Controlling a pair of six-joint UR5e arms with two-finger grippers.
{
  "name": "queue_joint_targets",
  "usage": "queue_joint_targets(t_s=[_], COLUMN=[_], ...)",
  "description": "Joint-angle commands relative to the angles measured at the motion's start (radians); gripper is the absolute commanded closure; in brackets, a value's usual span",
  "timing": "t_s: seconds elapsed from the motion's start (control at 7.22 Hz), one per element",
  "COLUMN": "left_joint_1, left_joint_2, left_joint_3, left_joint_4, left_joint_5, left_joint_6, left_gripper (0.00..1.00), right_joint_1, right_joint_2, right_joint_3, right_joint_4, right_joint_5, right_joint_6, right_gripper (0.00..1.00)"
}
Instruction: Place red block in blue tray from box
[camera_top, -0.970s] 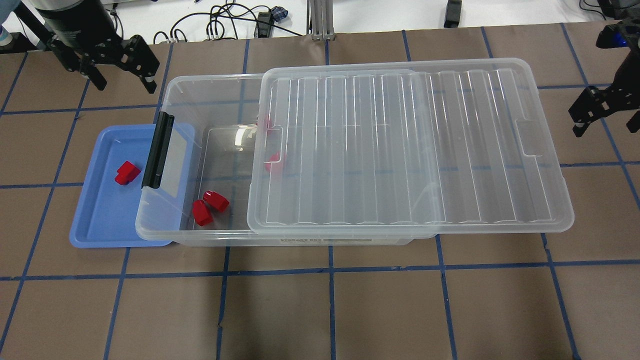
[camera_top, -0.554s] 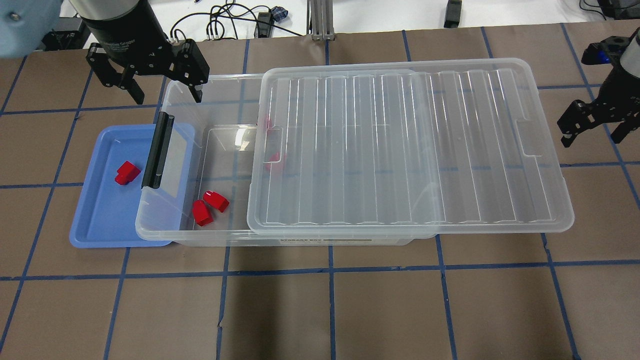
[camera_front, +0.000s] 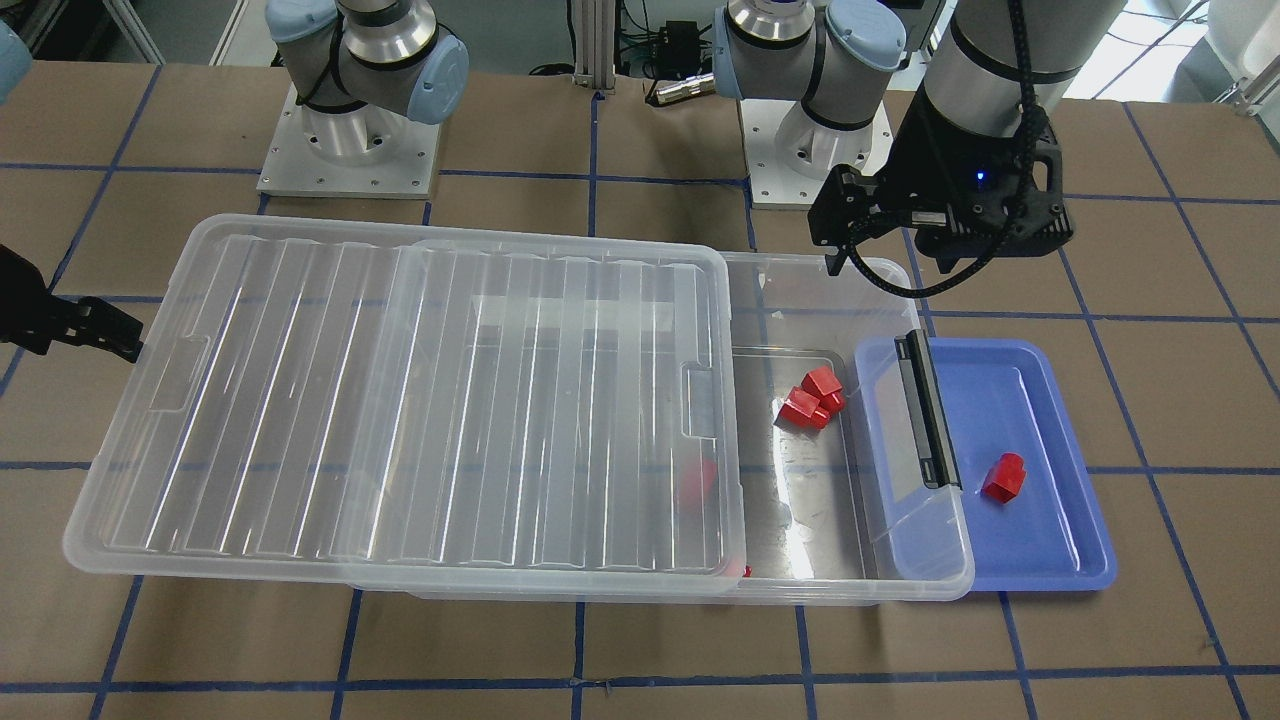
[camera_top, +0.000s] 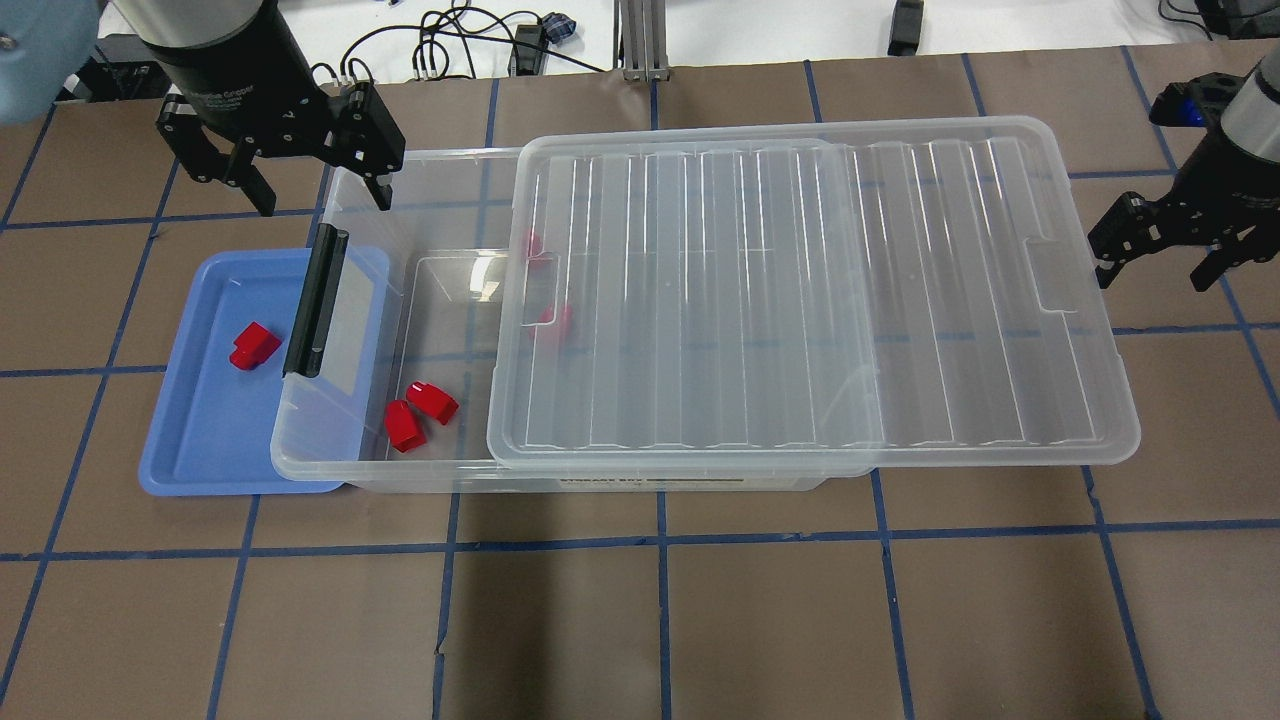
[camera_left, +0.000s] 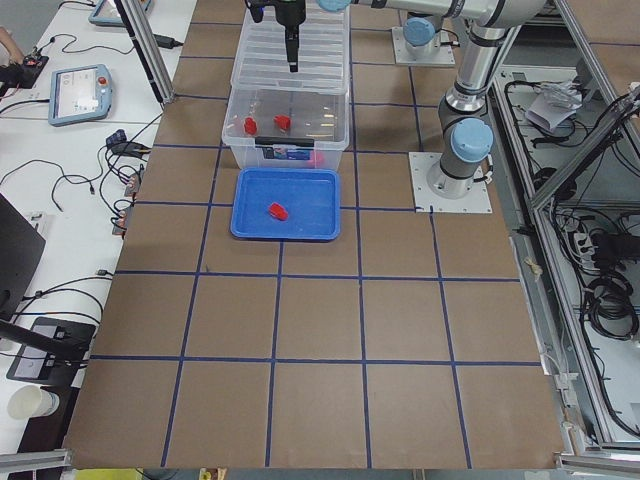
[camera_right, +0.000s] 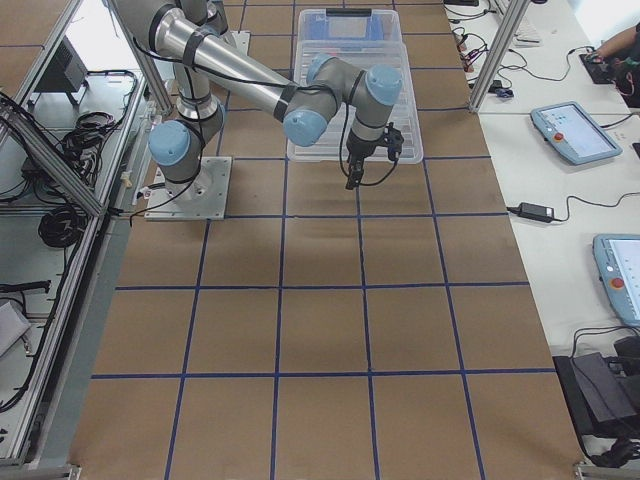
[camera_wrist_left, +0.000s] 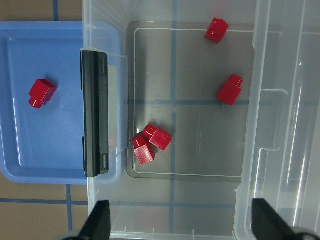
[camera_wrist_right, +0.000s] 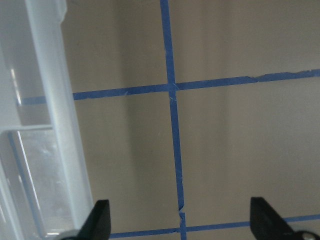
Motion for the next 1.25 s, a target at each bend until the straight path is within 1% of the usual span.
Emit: queue_joint_targets(t_s=[0.0,0.55,0.69,1.11], left_joint_1=[0.001,0.000,0.000,0.000], left_joint_2=[0.001,0.003,-0.001,-0.002], left_joint_3=[0.000,0.003,0.004,0.012], left_joint_4=[0.001,0.001,0.001,0.001], left_joint_5=[0.001,0.001,0.001,0.006], left_joint_6=[0.005,0.004,-0.006,0.004], left_gripper=[0.00,0.00,0.00,0.00], right_joint_1=[0.055,0.181,0.215,0.272], right_joint_2=[-0.001,-0.001,-0.001,0.001], right_joint_3=[0.001,0.001,-0.001,0.001], right_joint_4=[0.003,0.023,0.022,0.023], right_joint_5=[0.001,0.023,0.054,0.059], right_joint_6=[0.060,0.198,0.247,0.279], right_gripper=[0.00,0.00,0.00,0.00])
